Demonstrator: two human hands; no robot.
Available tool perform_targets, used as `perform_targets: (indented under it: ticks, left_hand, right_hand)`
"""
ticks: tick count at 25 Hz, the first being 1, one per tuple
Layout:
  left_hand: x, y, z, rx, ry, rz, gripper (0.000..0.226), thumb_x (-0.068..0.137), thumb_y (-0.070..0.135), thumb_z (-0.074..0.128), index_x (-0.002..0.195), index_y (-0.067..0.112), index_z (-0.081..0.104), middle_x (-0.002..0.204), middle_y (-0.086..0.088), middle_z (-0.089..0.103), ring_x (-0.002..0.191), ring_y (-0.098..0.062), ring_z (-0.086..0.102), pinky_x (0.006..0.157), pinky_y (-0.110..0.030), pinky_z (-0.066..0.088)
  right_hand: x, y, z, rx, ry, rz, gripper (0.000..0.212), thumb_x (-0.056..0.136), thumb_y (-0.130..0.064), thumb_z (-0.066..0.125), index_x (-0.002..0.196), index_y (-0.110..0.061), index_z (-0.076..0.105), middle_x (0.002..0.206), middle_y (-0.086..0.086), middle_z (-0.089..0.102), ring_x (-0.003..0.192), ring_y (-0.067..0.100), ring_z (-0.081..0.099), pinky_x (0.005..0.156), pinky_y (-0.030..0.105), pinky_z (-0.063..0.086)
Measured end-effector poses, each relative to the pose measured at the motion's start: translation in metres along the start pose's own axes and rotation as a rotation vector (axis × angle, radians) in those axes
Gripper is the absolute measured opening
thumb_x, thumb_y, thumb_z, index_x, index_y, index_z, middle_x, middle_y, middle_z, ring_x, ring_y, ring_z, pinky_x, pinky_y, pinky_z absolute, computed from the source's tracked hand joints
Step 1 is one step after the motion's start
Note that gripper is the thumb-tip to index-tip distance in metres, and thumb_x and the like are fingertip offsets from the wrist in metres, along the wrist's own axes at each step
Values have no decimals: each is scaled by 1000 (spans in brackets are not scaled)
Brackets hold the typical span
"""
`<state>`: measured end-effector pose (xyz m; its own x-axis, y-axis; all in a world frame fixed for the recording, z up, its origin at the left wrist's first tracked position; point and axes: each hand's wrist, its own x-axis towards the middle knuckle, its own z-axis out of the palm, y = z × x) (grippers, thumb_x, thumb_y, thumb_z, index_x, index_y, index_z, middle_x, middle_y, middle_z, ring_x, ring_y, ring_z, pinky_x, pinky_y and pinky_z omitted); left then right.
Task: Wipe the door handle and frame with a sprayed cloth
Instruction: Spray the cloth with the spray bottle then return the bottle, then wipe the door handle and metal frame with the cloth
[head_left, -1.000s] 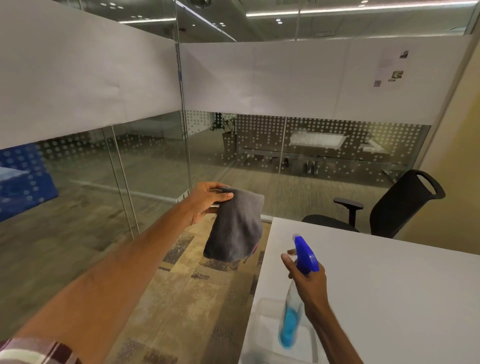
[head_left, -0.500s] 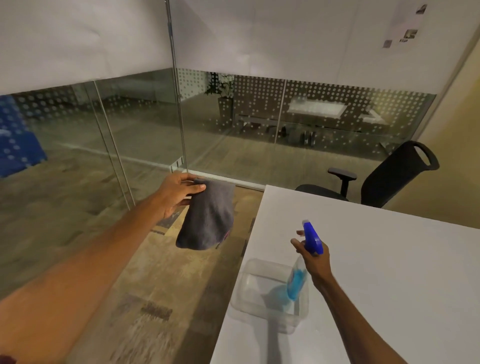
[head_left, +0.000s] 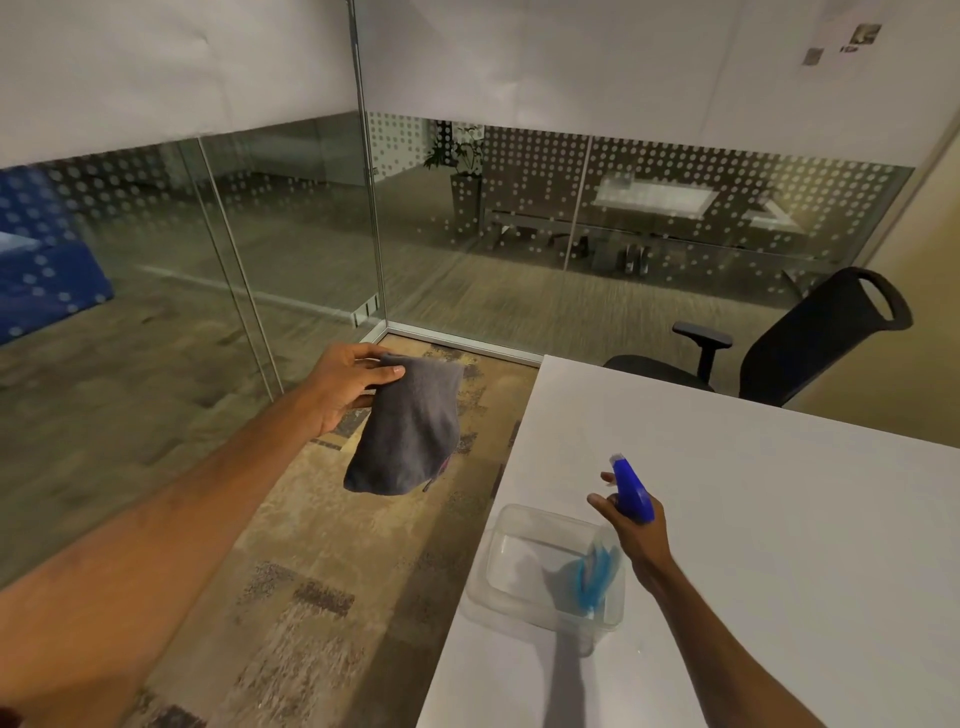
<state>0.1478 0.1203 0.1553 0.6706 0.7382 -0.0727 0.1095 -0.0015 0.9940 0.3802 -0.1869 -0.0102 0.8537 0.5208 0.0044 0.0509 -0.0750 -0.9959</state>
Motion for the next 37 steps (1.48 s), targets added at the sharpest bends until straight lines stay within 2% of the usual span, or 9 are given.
perform_targets:
  ticks: [9, 12, 16, 18, 20, 25, 29, 33, 37]
  left_hand:
    - [3, -5, 3, -16, -7, -3, 22, 80, 3, 73, 84, 24, 74, 85, 5, 76, 88, -13, 71, 72, -31, 58]
    - [-2, -6, 0, -26, 9, -12, 21, 81, 2, 73, 84, 23, 73, 85, 6, 75, 88, -12, 71, 67, -28, 58]
    - [-13, -7, -14, -38, 29, -5, 21, 82, 1, 71, 89, 21, 72, 94, 1, 74, 93, -14, 69, 71, -29, 58]
    - [-20, -7, -26, -43, 43, -2, 20, 83, 2, 70, 95, 18, 72, 101, -3, 72, 98, -17, 68, 76, -32, 57]
    - [-29, -6, -40, -55, 51, -2, 20, 84, 2, 69, 99, 16, 70, 103, -4, 71, 101, -19, 67, 78, -34, 56]
    - [-68, -6, -102, -61, 91, 32, 19, 84, 3, 71, 93, 18, 71, 96, -1, 73, 96, -17, 68, 72, -31, 55]
    - [-114, -10, -165, -43, 123, 60, 19, 83, 5, 72, 94, 21, 73, 91, 3, 75, 91, -11, 69, 67, -23, 55]
    - [-182, -5, -231, -64, 188, 94, 20, 80, 9, 72, 97, 21, 73, 93, 0, 74, 90, -13, 69, 71, -28, 56]
    - [-250, -2, -289, -86, 286, 120, 27, 86, 5, 65, 113, 5, 65, 102, -11, 67, 96, -20, 63, 77, -32, 53]
  right_hand:
    - [1, 6, -1, 28, 14, 49, 47, 77, 0, 73, 120, 0, 55, 100, 23, 66, 95, 45, 61, 89, 53, 53]
    - [-3, 10, 2, 3, 33, 58, 58, 75, -1, 75, 128, -2, 49, 112, 25, 61, 101, 43, 58, 93, 55, 51]
    - [-28, 34, 10, -109, 320, 126, 87, 69, -25, 84, 140, -14, 34, 134, 15, 48, 115, 33, 50, 98, 51, 45]
    - [-58, 49, 27, -160, 517, 251, 100, 56, -40, 88, 136, -12, 35, 127, 19, 49, 115, 36, 47, 97, 54, 44]
    - [-86, 54, 63, -209, 512, 286, 103, 49, -46, 87, 130, -8, 38, 121, 21, 50, 115, 38, 45, 100, 55, 40]
    - [-101, -16, 182, -127, 17, 24, 87, 58, -57, 77, 129, -24, 39, 123, 2, 51, 105, 22, 53, 92, 38, 47]
    - [-89, -104, 278, -6, -517, -143, 104, 54, -63, 81, 140, -30, 31, 134, -10, 45, 119, 10, 48, 101, 33, 40]
    - [-114, -162, 368, 219, -1026, 26, 89, 64, -31, 86, 138, -16, 39, 140, 10, 51, 125, 24, 53, 105, 45, 44]
    - [-172, -177, 430, 341, -1166, 134, 51, 72, -4, 79, 118, -5, 57, 114, 13, 68, 105, 23, 67, 85, 33, 57]
